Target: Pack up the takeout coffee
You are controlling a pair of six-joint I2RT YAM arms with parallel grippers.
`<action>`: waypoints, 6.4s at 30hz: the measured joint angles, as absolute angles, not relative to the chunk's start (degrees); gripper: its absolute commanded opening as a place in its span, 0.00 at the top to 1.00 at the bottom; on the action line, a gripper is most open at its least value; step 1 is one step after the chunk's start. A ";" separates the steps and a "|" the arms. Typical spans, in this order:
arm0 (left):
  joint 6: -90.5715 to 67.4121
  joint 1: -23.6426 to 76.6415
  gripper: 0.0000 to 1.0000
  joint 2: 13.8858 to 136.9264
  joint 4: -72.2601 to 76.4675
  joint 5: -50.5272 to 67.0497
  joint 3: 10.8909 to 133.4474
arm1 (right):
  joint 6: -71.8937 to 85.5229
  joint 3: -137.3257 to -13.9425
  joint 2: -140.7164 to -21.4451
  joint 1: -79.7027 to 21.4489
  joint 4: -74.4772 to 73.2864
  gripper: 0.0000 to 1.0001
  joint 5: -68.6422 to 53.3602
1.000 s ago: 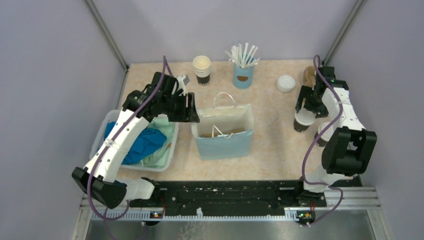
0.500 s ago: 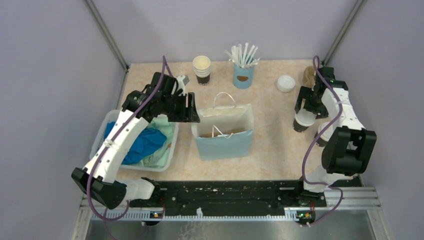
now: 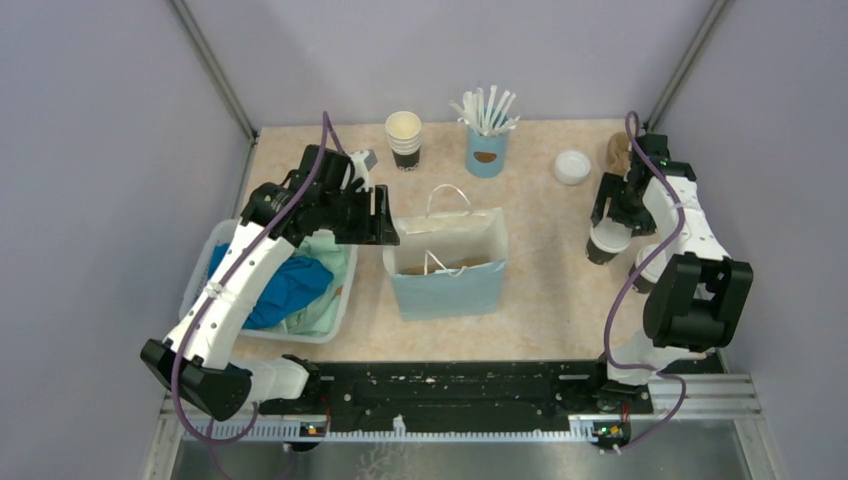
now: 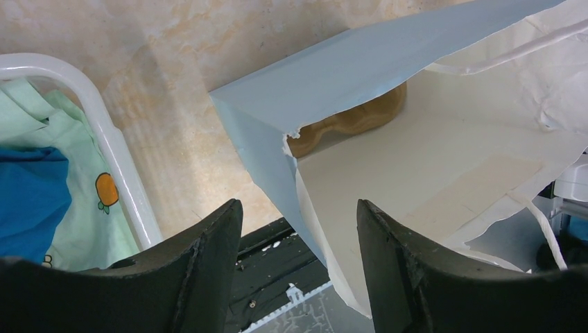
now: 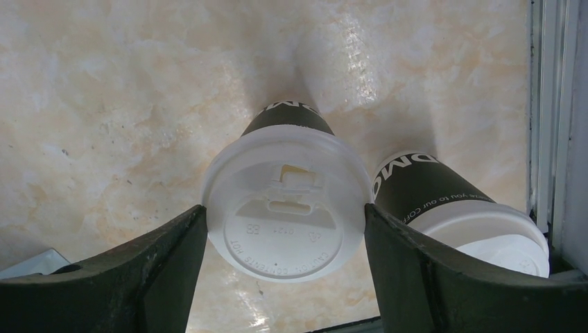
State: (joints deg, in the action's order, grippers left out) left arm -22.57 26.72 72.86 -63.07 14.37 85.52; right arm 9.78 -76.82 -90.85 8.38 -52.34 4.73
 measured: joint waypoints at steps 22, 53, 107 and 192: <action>-25.43 26.72 0.54 75.70 -64.86 15.51 87.66 | 12.05 -88.77 -67.26 -4.38 -53.87 0.40 -10.83; -22.48 26.72 1.00 91.48 -39.38 10.00 98.30 | 16.51 -108.42 -63.61 -23.64 -63.11 0.45 -20.51; -19.42 26.68 1.00 62.81 -20.99 8.45 59.92 | -27.59 -84.38 -84.84 -73.49 -47.66 0.53 29.52; -16.95 26.72 1.00 55.59 -19.49 14.59 53.01 | -49.98 -61.49 -81.28 -56.84 -21.82 0.55 20.82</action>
